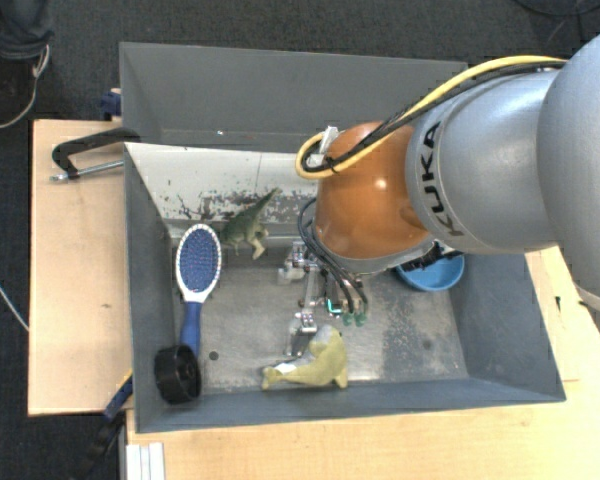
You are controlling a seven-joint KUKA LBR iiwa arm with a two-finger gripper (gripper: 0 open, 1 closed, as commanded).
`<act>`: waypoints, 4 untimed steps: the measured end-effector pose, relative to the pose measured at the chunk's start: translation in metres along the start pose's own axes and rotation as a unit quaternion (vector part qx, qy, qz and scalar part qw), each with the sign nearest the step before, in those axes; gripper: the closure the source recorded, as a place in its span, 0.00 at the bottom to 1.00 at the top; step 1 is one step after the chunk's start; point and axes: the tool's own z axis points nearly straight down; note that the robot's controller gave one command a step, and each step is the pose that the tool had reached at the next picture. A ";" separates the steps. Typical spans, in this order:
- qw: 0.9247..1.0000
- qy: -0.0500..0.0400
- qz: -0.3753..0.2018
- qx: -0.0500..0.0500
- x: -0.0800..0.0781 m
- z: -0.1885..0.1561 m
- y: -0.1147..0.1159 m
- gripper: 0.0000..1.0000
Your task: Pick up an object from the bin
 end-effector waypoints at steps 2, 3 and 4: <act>0.952 -0.003 -0.305 0.003 0.022 0.025 -0.099 0.00; 0.971 -0.004 -0.239 0.001 0.007 0.056 -0.035 0.00; 0.971 -0.006 -0.238 0.001 0.006 0.054 -0.035 1.00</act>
Offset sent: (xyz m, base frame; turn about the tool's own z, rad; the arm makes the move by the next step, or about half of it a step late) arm -0.0191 0.0623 -0.0126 -0.4537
